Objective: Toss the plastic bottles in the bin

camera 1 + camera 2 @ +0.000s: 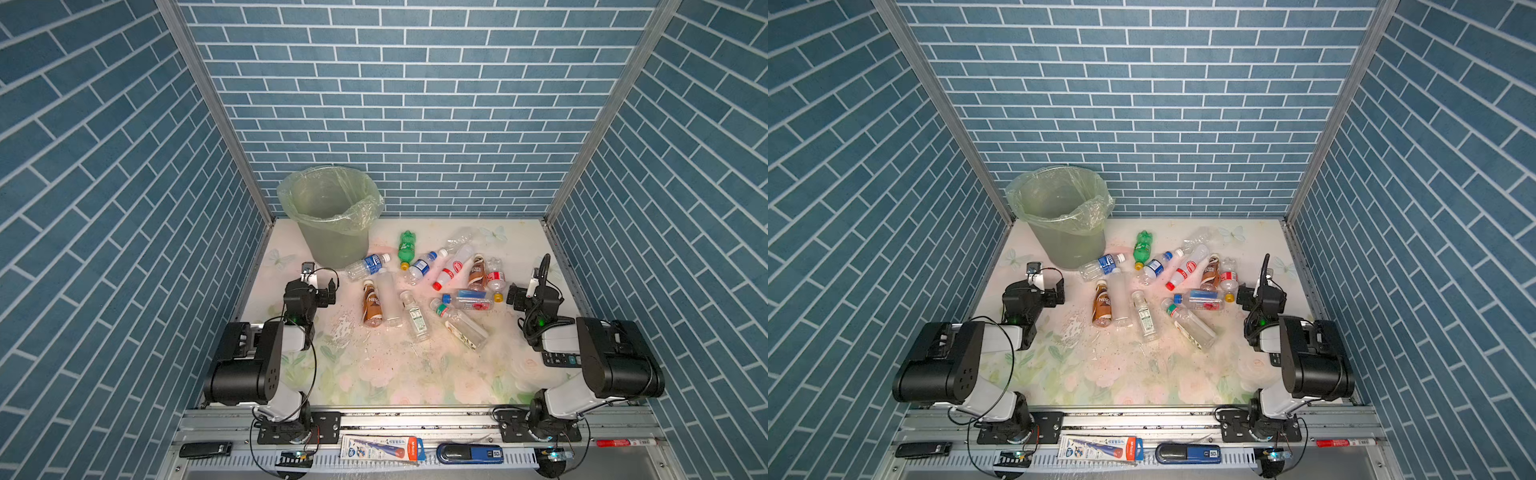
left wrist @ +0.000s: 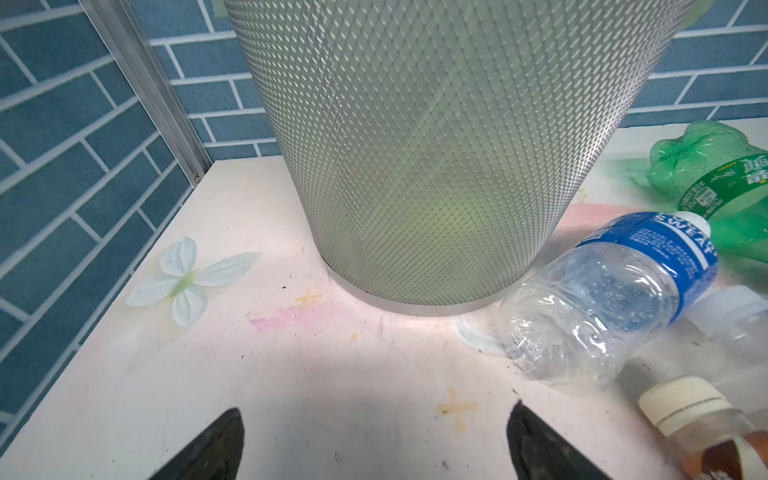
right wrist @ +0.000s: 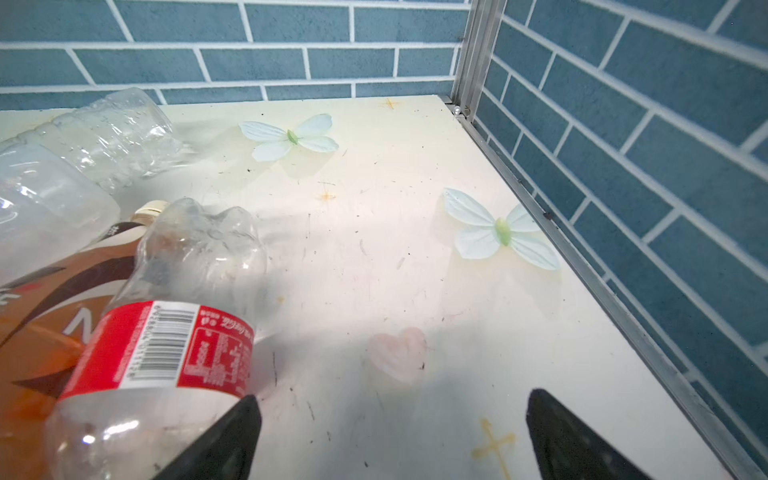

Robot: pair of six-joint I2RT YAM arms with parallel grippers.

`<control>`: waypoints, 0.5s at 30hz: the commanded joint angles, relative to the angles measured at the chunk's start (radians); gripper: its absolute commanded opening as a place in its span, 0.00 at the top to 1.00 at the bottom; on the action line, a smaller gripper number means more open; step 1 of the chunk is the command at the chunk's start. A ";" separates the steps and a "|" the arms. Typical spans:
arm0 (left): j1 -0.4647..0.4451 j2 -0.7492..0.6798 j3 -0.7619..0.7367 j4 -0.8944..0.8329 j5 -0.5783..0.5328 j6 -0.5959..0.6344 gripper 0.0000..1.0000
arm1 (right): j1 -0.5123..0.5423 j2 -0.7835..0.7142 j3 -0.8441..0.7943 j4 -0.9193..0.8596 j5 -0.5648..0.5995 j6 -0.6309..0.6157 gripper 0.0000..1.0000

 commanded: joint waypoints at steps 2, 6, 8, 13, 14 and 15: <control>-0.002 -0.006 0.003 -0.014 0.012 0.008 0.01 | -0.004 -0.005 0.024 0.013 -0.005 0.011 0.01; -0.002 -0.006 0.003 -0.014 0.012 0.008 0.01 | -0.004 -0.006 0.024 0.013 -0.005 0.011 0.01; -0.002 -0.008 0.003 -0.014 0.012 0.008 0.01 | -0.004 -0.005 0.025 0.011 -0.007 0.011 0.01; -0.002 -0.007 0.001 -0.012 0.012 0.008 0.01 | -0.004 -0.005 0.025 0.011 -0.007 0.012 0.01; -0.002 -0.006 0.002 -0.013 0.012 0.008 0.01 | -0.004 -0.005 0.025 0.011 -0.008 0.011 0.01; -0.002 -0.006 0.001 -0.013 0.012 0.007 0.01 | -0.004 -0.006 0.027 0.008 -0.010 0.015 0.01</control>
